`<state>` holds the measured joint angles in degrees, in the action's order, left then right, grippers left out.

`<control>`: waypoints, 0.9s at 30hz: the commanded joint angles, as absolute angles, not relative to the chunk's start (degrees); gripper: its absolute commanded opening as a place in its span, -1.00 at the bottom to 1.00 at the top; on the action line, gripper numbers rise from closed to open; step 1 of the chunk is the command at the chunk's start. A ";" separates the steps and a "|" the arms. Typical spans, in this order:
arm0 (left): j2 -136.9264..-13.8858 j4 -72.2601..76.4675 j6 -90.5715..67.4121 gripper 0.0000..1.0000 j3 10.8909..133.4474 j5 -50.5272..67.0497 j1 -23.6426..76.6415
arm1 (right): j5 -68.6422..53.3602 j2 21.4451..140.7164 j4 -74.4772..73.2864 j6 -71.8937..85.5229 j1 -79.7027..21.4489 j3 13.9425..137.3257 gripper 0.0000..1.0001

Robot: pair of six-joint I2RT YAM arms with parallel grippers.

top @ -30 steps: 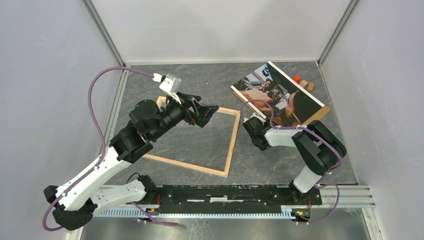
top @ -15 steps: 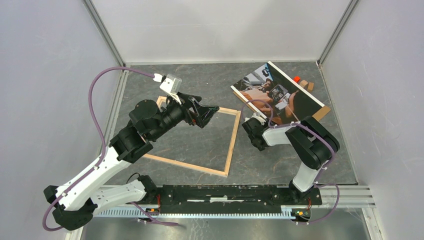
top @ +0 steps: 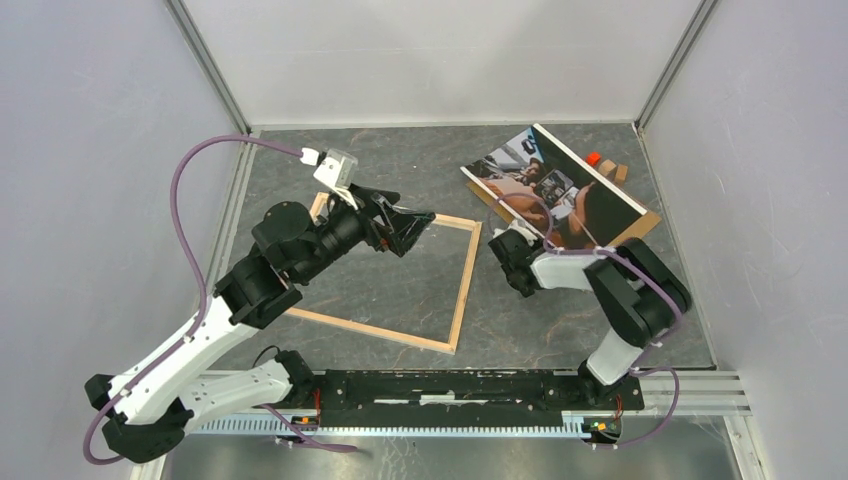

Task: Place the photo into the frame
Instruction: Turn over the photo at the center of the board.

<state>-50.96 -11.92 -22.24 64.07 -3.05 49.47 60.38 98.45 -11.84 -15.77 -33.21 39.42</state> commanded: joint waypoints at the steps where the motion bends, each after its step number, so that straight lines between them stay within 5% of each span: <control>1: -46.96 -9.83 -21.49 1.00 64.17 -6.51 49.20 | 54.98 85.98 -16.11 -11.51 -33.29 42.82 -1.00; 10: -39.42 -4.58 -18.70 1.00 59.16 -12.78 48.98 | 24.65 68.29 -24.08 -13.53 -36.72 56.32 -1.00; 19: -37.66 -3.01 -17.01 1.00 58.04 -12.74 48.77 | -16.38 69.86 -24.00 0.69 -44.74 72.40 -1.00; 27: -36.96 -1.98 -16.52 1.00 57.35 -12.76 48.78 | -44.21 78.27 -21.91 20.38 -30.47 74.10 -1.00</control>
